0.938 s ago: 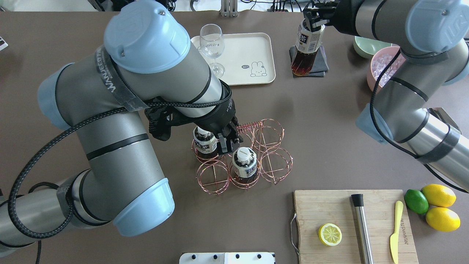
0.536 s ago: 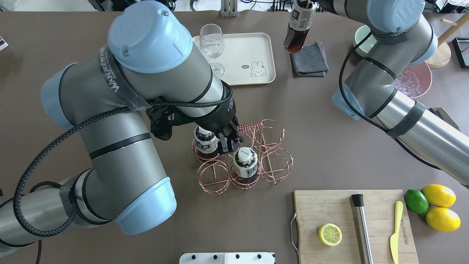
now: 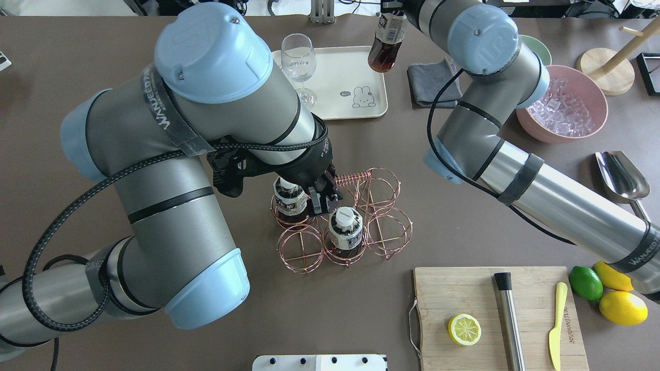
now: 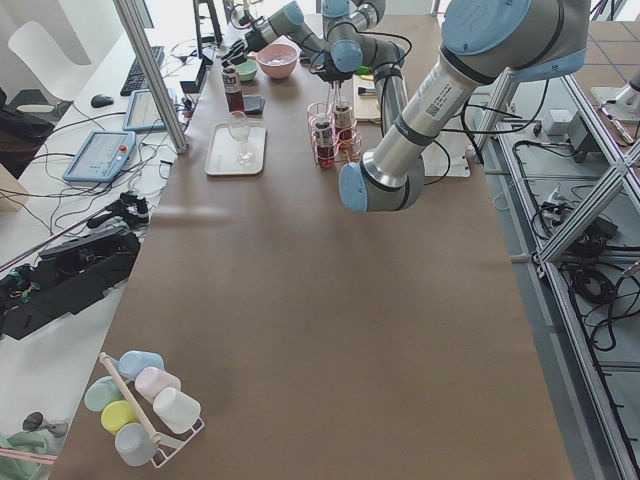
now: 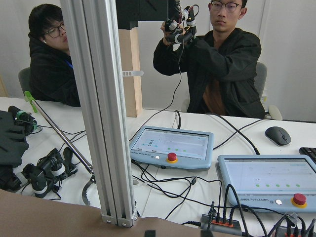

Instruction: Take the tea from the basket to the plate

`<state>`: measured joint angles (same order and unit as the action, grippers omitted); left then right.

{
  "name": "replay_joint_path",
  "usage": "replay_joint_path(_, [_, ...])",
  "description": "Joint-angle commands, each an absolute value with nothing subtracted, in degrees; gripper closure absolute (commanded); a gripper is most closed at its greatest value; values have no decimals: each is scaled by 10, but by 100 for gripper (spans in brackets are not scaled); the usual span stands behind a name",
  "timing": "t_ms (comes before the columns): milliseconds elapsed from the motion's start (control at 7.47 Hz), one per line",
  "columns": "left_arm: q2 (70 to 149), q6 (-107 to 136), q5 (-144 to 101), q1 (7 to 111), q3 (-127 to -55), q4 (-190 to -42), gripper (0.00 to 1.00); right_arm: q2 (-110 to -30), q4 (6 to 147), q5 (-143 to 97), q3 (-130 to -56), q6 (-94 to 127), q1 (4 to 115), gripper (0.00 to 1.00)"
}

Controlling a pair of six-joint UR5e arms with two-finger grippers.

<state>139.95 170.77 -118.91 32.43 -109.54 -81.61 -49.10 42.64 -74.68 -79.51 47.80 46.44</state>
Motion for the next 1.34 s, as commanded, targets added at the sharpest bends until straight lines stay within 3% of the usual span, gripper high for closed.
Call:
replay_joint_path(0, [1399,1708,-1189,324,-1095,-816,100,-476,424,-667,-760,485,412,100])
replay_joint_path(536, [1404,1708,-1198,331,-1106,-797,100,-473,418,-624,-739,484,388,100])
replay_joint_path(1205, [1361,1598,-1359,495,-1140,-722,100,-474,402,-619,-733,484,384,100])
